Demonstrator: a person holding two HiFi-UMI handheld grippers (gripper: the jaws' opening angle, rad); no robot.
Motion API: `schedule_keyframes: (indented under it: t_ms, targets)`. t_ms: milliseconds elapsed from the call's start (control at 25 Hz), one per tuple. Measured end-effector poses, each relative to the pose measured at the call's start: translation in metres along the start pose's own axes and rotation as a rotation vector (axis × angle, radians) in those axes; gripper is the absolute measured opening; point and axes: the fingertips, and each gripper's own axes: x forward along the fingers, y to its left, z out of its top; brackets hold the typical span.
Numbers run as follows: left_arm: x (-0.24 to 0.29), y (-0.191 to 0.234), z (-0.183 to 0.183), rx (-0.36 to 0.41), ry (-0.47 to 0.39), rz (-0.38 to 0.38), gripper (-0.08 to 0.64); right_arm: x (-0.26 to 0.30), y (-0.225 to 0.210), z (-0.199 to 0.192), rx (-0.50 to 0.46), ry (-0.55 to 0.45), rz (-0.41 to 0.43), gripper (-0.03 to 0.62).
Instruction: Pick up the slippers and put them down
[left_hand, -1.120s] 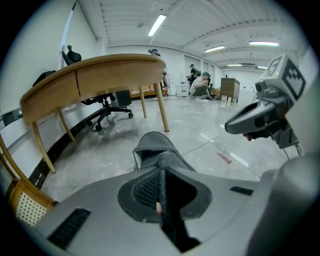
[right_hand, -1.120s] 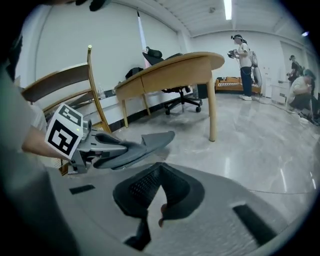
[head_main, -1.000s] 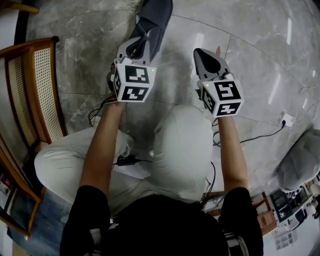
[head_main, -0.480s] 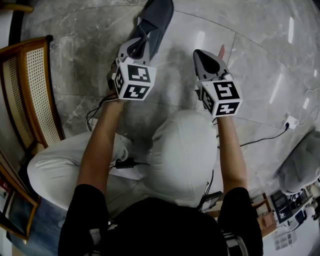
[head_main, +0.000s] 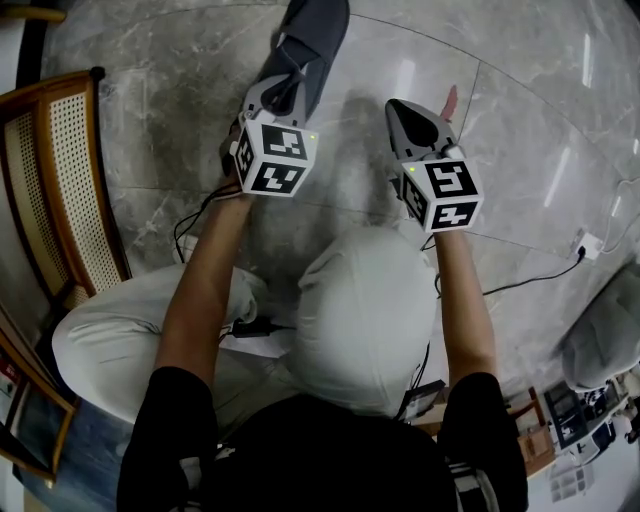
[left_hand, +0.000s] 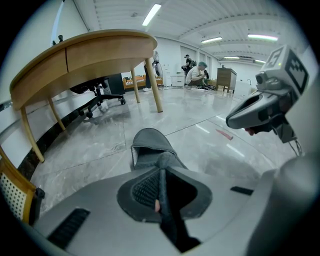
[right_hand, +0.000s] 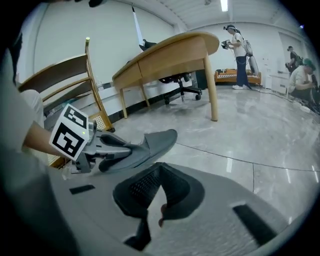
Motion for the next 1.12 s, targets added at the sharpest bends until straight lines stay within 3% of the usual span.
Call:
schedule_keyframes:
  t_ms: [520, 760, 1120]
  targets:
    - [0.005, -0.002, -0.010, -0.017, 0.013, -0.027, 0.023, 0.006, 0.005, 0.001, 0.003, -0.002, 0.002, -0.014]
    - [0.003, -0.010, -0.006, -0.069, 0.016, -0.075, 0.115, -0.004, 0.009, 0.005, -0.011, 0.020, -0.003, -0.014]
    - [-0.017, -0.003, 0.013, -0.055, 0.003, -0.087, 0.118, -0.017, 0.011, 0.028, -0.017, 0.010, -0.026, -0.014]
